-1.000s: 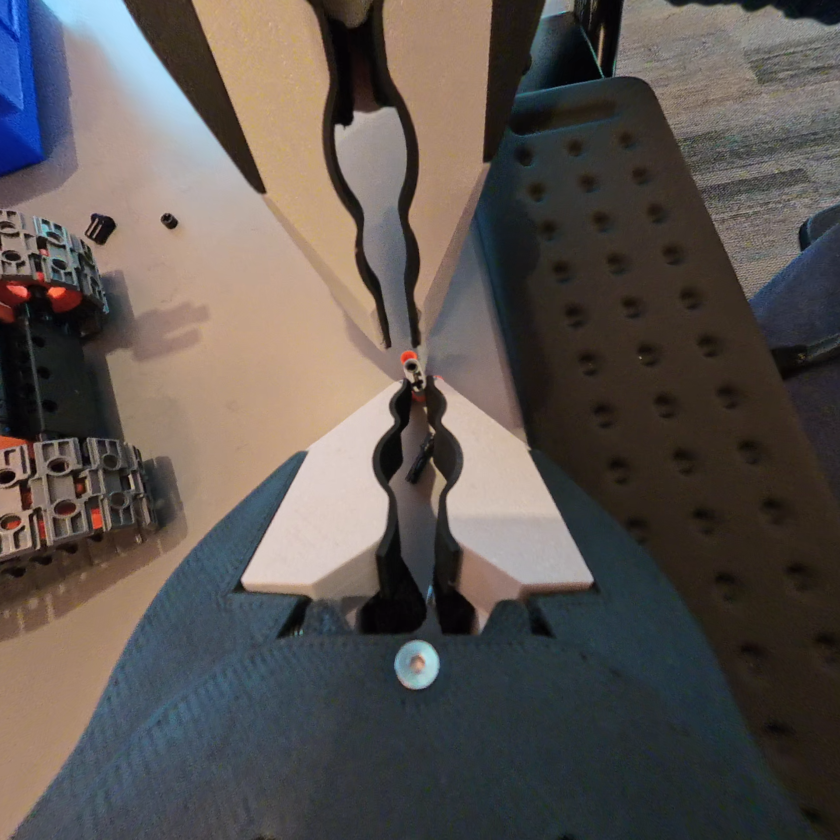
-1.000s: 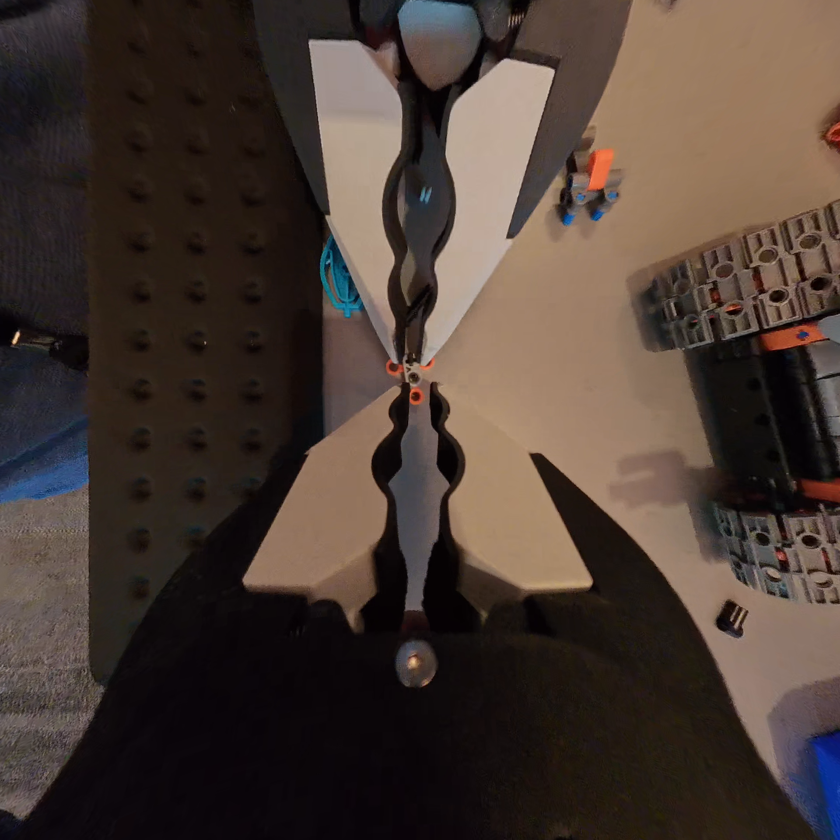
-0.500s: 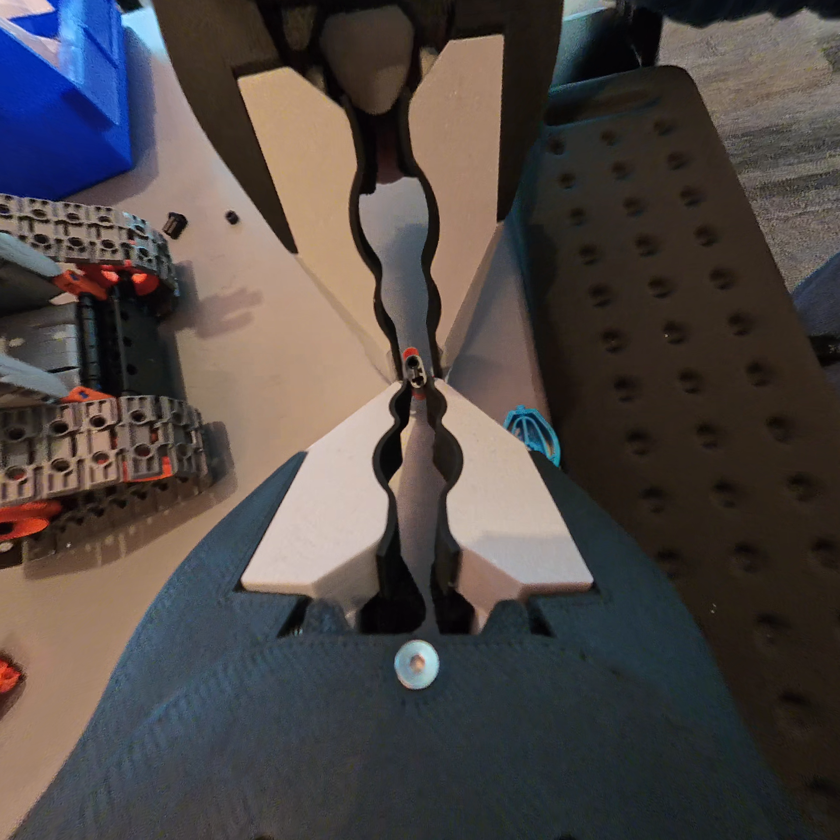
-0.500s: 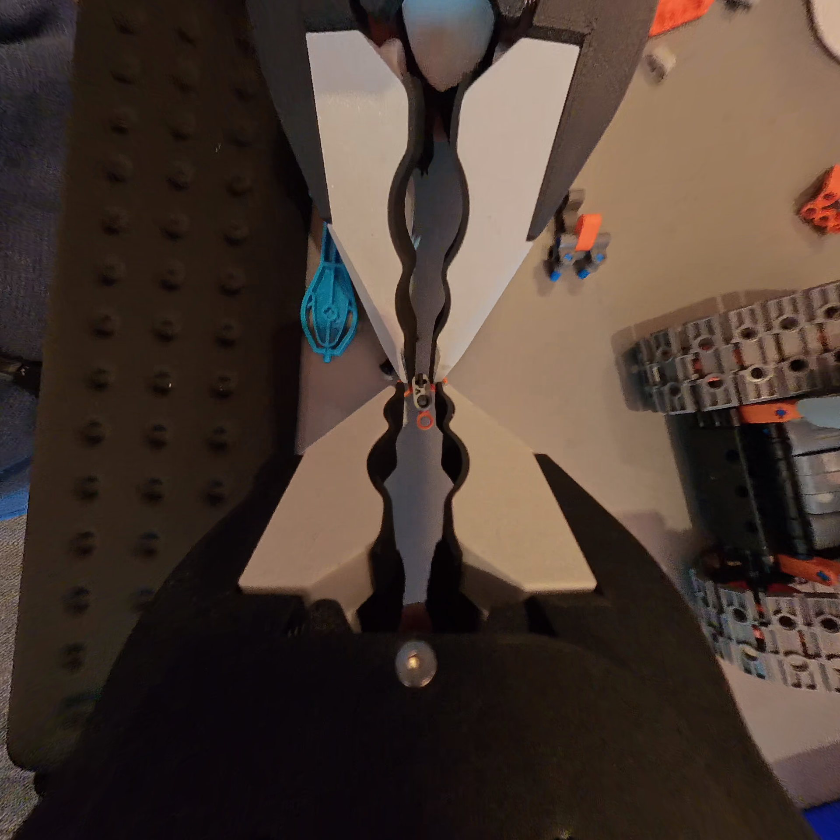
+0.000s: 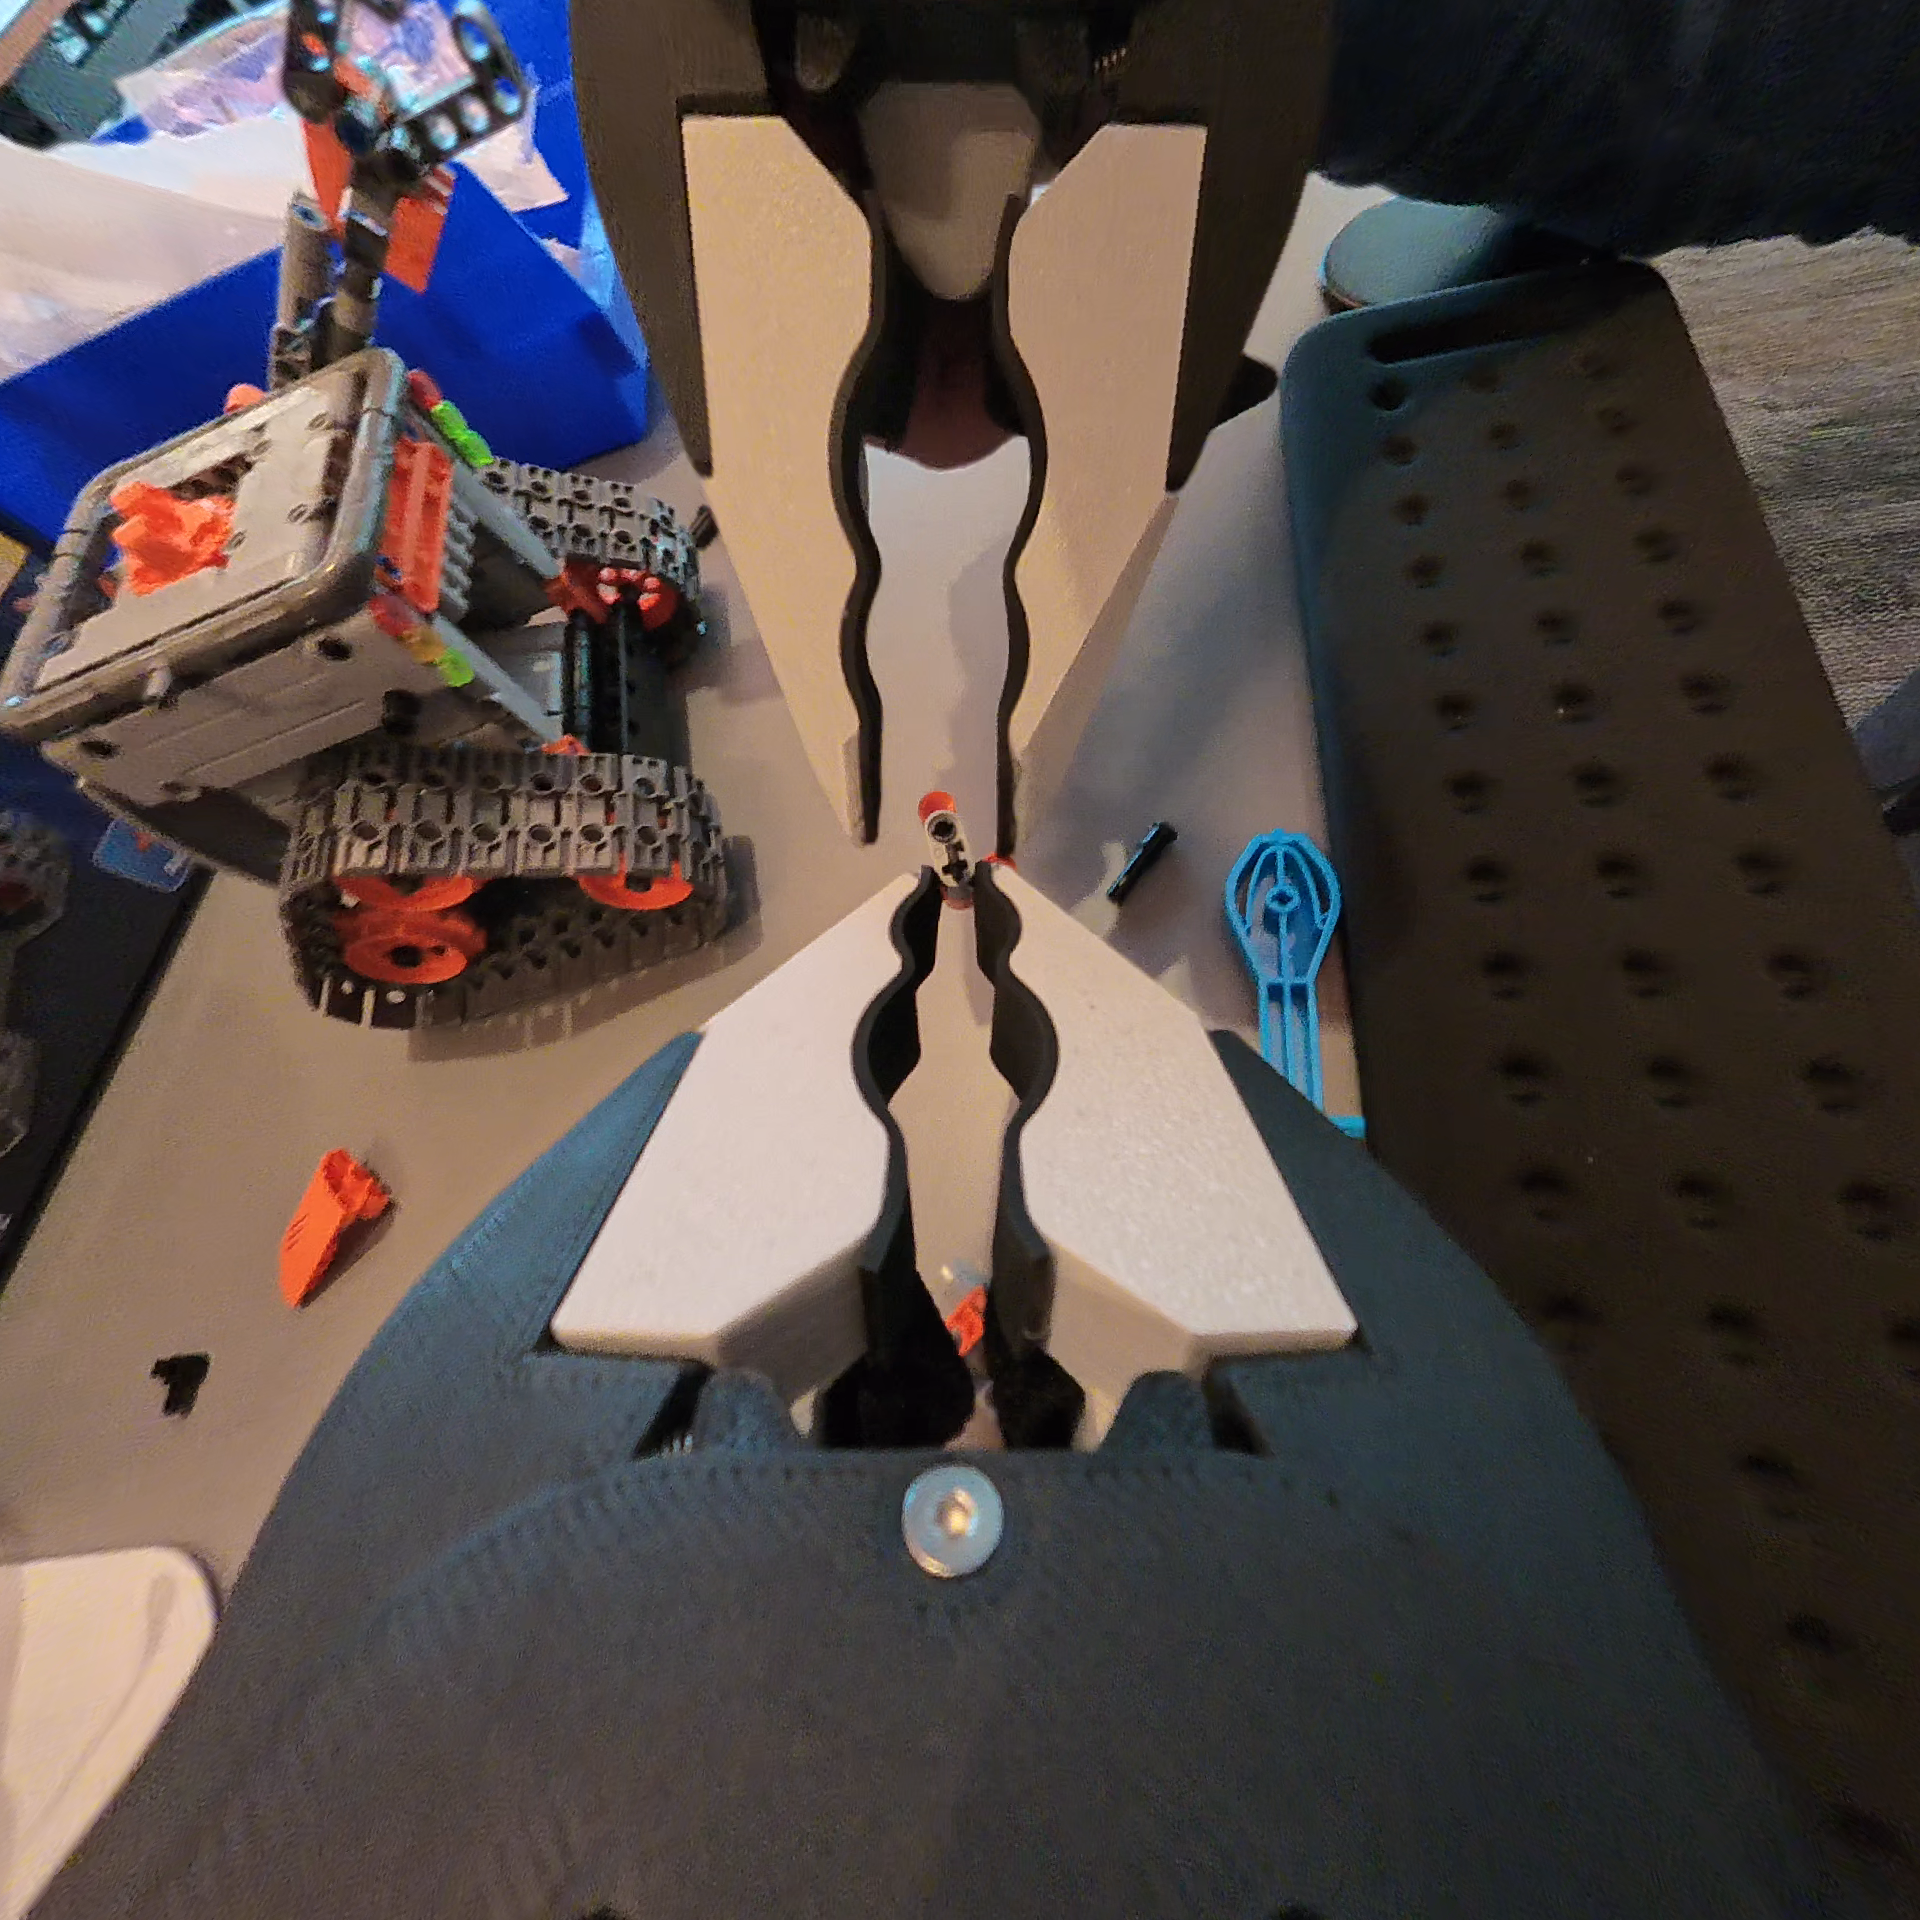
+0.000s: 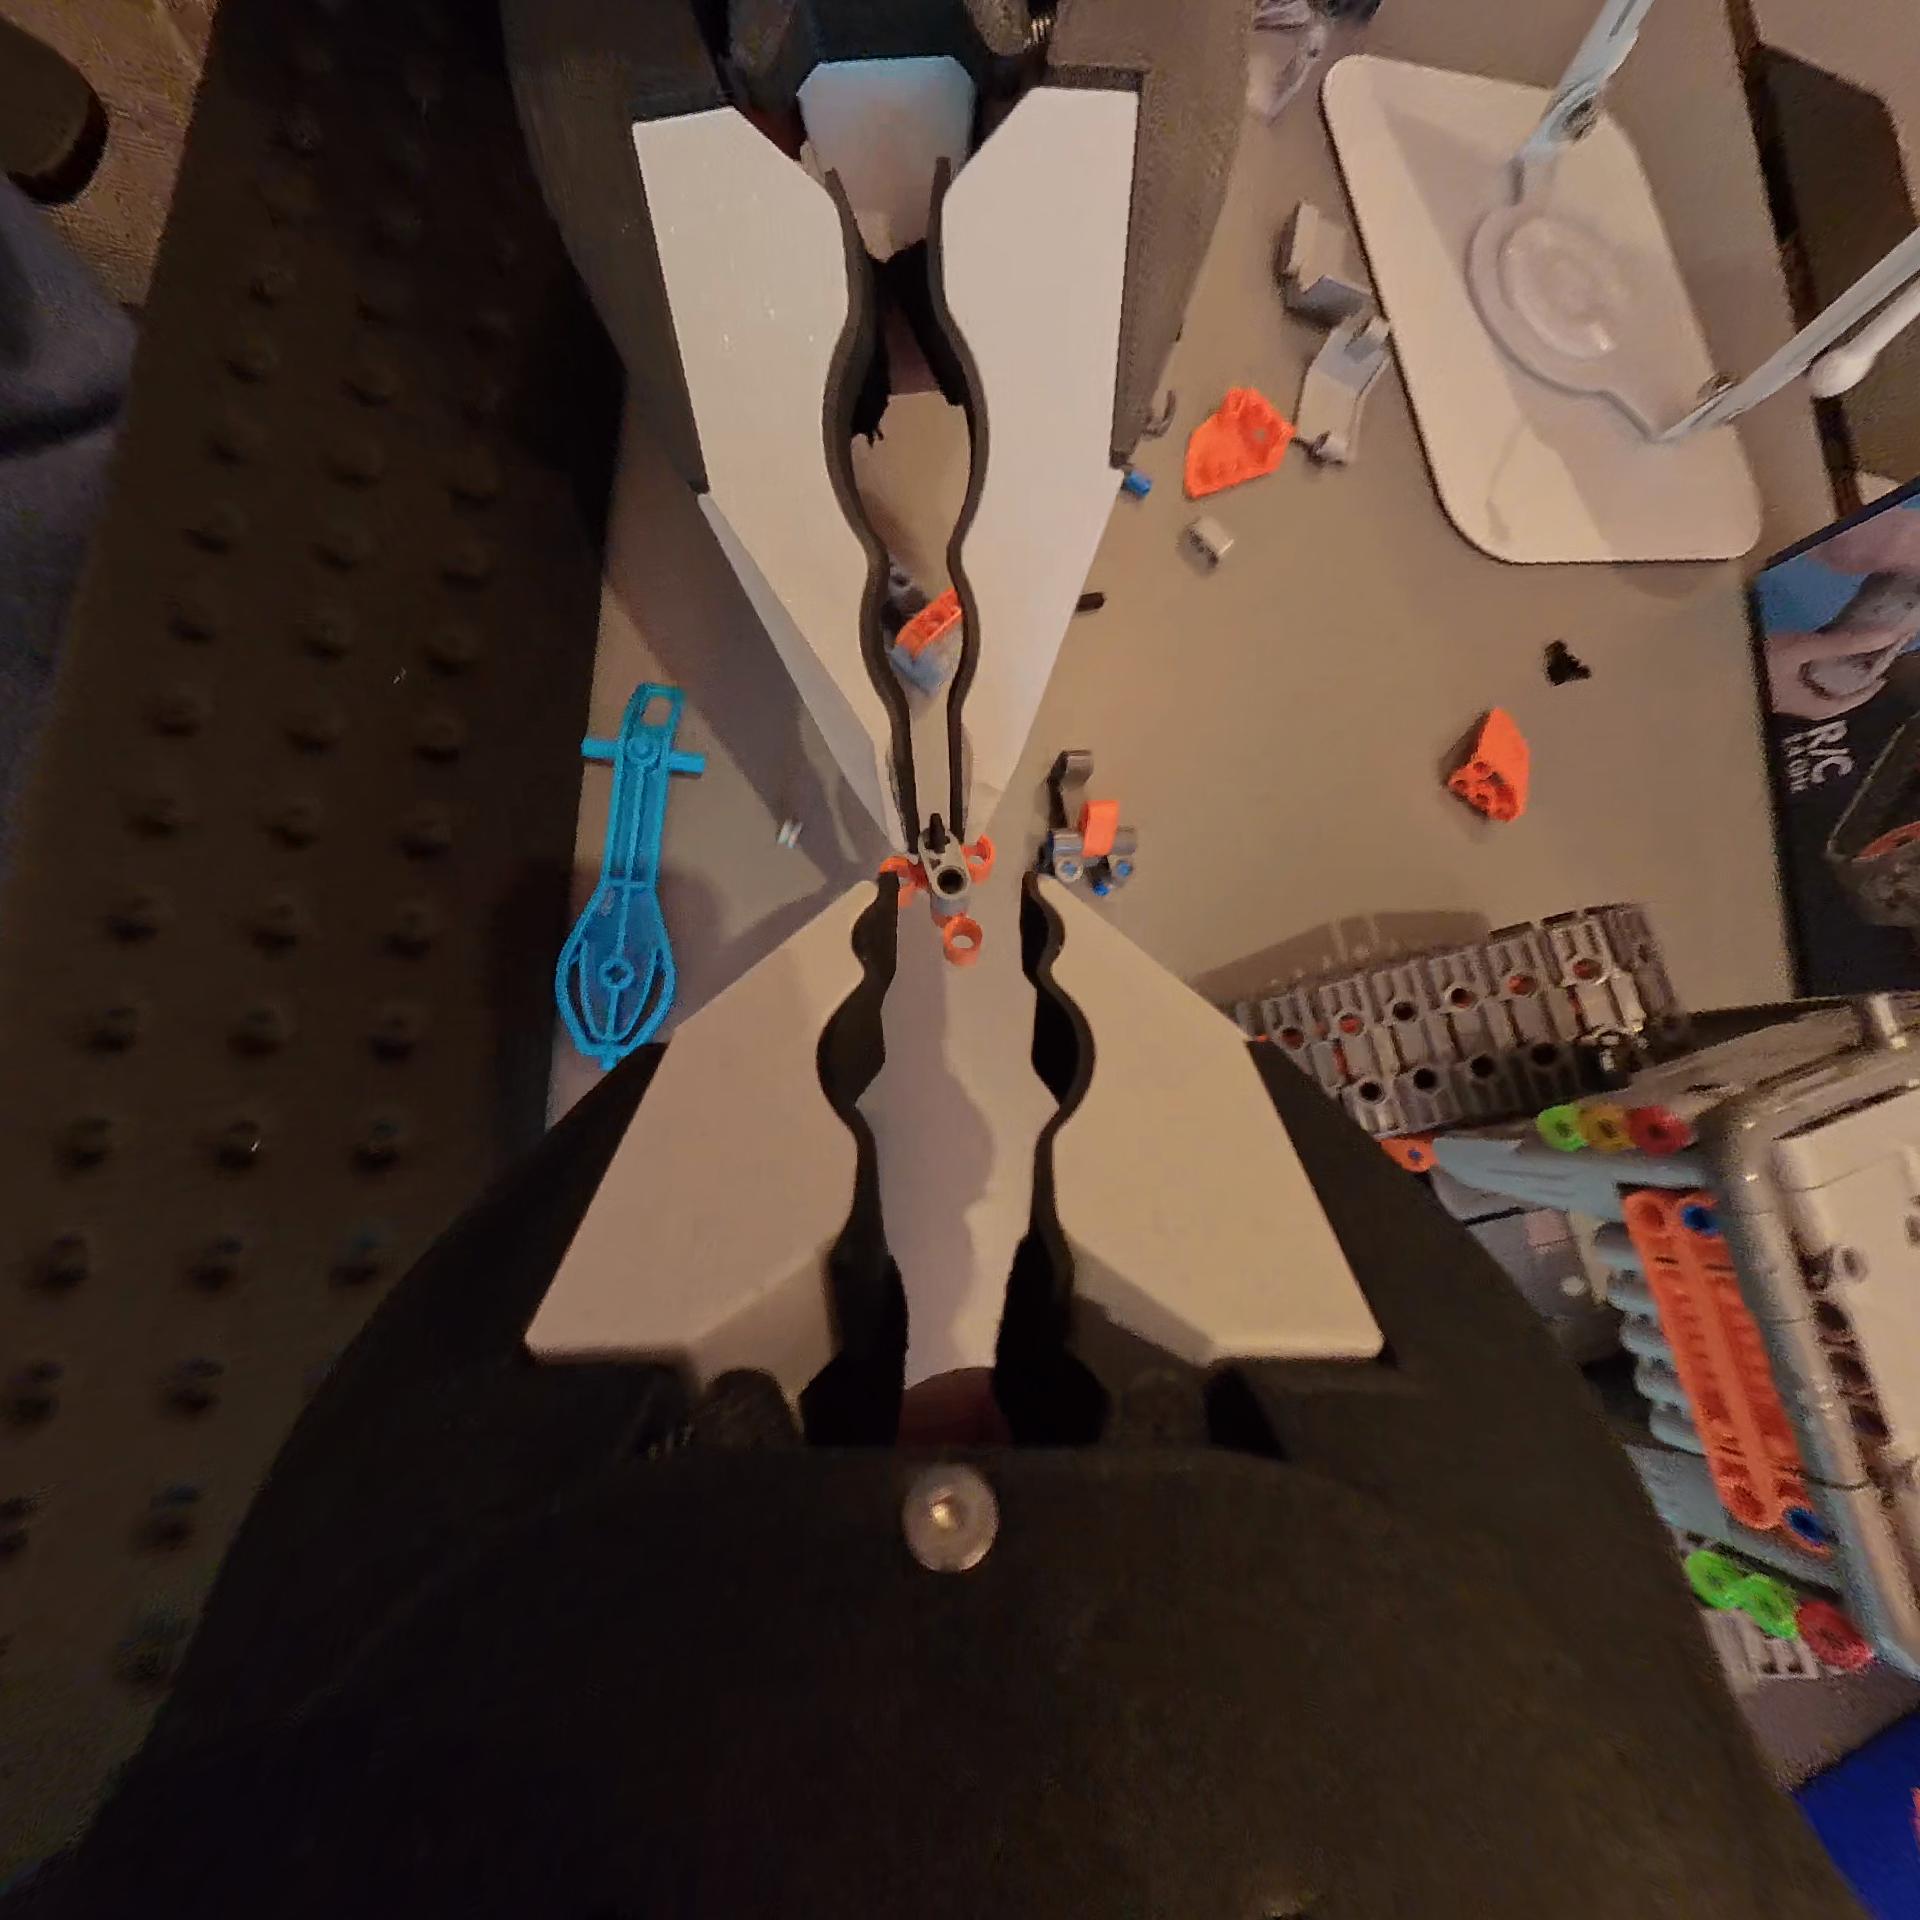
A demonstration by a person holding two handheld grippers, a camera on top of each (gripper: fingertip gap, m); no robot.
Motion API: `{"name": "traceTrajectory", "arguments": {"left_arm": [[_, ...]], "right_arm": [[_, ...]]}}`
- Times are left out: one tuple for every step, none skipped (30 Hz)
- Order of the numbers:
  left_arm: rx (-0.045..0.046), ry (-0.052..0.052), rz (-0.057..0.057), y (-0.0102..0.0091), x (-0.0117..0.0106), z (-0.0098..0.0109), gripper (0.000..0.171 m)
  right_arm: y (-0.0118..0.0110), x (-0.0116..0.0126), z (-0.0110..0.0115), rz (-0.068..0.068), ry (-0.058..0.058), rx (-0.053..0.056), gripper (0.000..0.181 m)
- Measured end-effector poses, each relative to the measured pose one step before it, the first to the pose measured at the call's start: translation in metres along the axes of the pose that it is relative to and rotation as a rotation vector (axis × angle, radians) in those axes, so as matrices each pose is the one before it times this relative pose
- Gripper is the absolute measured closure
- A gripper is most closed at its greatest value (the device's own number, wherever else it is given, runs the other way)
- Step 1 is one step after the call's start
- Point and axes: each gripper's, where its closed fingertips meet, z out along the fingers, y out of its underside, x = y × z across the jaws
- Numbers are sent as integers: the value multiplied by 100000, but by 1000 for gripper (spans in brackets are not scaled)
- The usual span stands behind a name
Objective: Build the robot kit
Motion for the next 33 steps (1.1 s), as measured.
{"name": "traceTrajectory", "arguments": {"left_arm": [[-839, -850, -94, 296, -171, -322, 167], [275, -948, -115, 163, -154, -304, 167], [530, -507, -441, 140, -98, -274, 167], [-498, -95, -380, 256, -69, -190, 167], [2, -382, -88, 132, -112, -121, 167], [1053, -463, -40, -97, -97, -73, 167], [456, 98, -127, -82, -13, -15, 167], [69, 122, 430, -52, 32, 7, 167], [800, 15, 446, -124, 32, -32, 167], [529, 319, -181, -57, 68, 24, 167], [341, -716, -7, -20, -111, 44, 167], [196, -182, -85, -14, -86, 29, 167], [189, 675, -537, -8, 23, 24, 167], [505, 51, -478, -52, -63, 22, 167], [179, 542, -166, 15, 45, 68, 167], [565, 518, -49, -56, 79, 79, 167], [727, -239, -104, -111, -34, 69, 167], [48, -331, -107, -57, -86, 70, 165], [-218, -329, -88, -55, -124, 9, 161], [154, -379, -54, -113, -155, -62, 156], [490, -168, -243, -131, -135, -113, 153], [67, 216, -388, -29, -82, -89, 151], [-323, 338, -468, 71, -44, -41, 148], [-658, -353, -207, 158, -116, 5, 147], [-1215, -421, 190, 254, -114, 33, 146], [-1299, 268, 157, 278, -13, 26, 144], [-835, 716, 98, 202, 62, 15, 144], [-738, 414, 158, 171, 48, -5, 144], [-1149, 50, 308, 197, 0, 5, 143], [-1053, 187, 442, 134, 17, -12, 142], [-374, 594, 357, 41, 87, -25, 142], [-391, 675, 89, 33, 109, -8, 143], [-562, 295, 119, 86, 58, 27, 143]], "right_arm": [[-72, 160, 29, -886, 712, -926, 159], [-48, 162, -13, -571, 738, -562, 159], [-124, -22, -2, -68, -555, 393, 158], [-132, -106, 85, 183, -1101, 766, 156], [-35, -6, 223, 203, -416, 141, 157], [109, -49, 343, -410, -274, -927, 160], [44, 40, 345, -841, 675, -701, 161], [-30, 51, 260, -258, 833, -139, 165], [54, 78, 166, 363, 573, -366, 167], [83, 163, 80, 482, 902, -32, 174], [21, 109, 1, 944, 445, 632, 175], [31, 24, -10, 755, 110, 733, 175], [34, -15, -32, -554, 487, 773, 176], [34, -9, -20, -411, 766, 633, 176], [74, -85, -35, 889, -171, 287, 177], [60, -42, -81, 886, -166, 530, 177], [46, 9, -134, 741, 110, 816, 177], [100, -42, -211, 981, -427, 651, 177], [152, -97, -235, 903, -623, 427, 176], [222, 6, -255, 723, 134, 211, 176], [357, 82, -275, 712, 601, -387, 176], [458, 78, -267, 918, 305, -846, 176], [483, 18, -275, 1174, -164, -759, 176], [470, -6, -277, 1535, -573, -477, 176], [562, -9, -275, 1942, -786, -810, 176], [698, 63, -252, 1779, -342, -1499, 177], [684, 248, -243, 1066, 1065, -1374, 176], [594, 195, -243, 1162, 822, -834, 177], [575, -35, -208, 1557, -703, -816, 177], [593, -34, -146, 1290, -609, -1082, 177], [562, 112, -132, 872, 348, -1063, 177], [435, 21, -114, 708, -229, -556, 177], [380, -141, -102, 760, -1146, -470, 177]]}}
